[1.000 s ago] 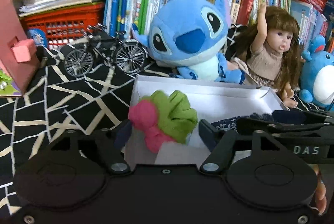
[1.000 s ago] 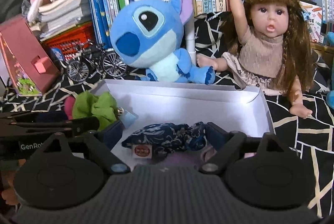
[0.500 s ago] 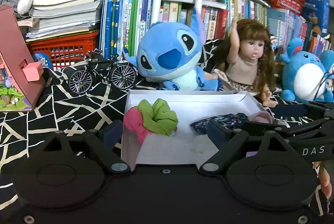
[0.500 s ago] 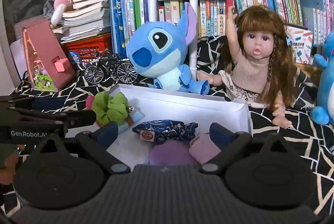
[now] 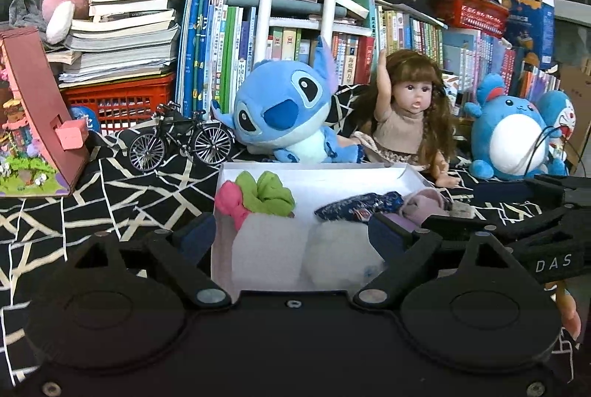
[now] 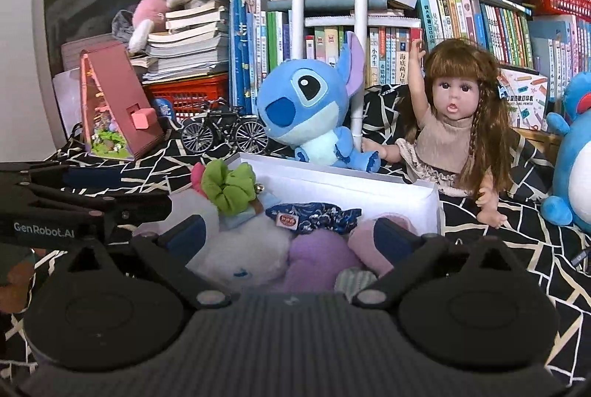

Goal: Organize soft objects
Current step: 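Withdraw both open tools from the box back over the pile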

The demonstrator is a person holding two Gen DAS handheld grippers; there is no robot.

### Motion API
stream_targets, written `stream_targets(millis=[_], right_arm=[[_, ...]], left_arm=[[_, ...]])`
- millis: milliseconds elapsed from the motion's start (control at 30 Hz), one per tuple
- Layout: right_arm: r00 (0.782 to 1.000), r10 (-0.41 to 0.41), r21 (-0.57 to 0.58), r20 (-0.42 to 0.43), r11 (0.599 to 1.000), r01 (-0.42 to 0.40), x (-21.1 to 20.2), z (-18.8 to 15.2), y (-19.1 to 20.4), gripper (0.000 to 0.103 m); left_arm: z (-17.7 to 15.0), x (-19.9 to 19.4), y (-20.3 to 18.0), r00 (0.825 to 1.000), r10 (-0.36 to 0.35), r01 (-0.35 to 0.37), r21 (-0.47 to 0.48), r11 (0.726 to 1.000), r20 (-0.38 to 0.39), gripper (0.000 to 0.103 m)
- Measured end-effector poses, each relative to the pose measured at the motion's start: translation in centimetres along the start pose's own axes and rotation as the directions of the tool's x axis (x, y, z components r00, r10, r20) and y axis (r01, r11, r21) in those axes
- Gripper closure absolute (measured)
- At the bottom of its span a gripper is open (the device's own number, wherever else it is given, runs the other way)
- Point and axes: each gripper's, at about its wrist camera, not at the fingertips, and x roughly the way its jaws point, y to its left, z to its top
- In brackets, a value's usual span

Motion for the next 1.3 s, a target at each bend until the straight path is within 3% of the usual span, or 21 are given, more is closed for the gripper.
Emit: stream_targets(millis=[567, 1300], right_arm=[[0.999, 0.030, -0.050, 0.028, 0.998, -0.028, -4.3, -4.6, 2.2, 0.001], [0.994, 0.105, -0.042, -0.022, 0.993, -0.106, -4.8, -8.8, 4.6, 0.000]], left_arm=[[-5.2, -4.7, -0.1, 1.000, -0.015, 0.015, 0.015, 1.000, 0.001, 0.013], [-8.6, -3.3, 1.3, 0.992, 0.069, -0.069, 0.002, 0.998, -0.105, 0.013]])
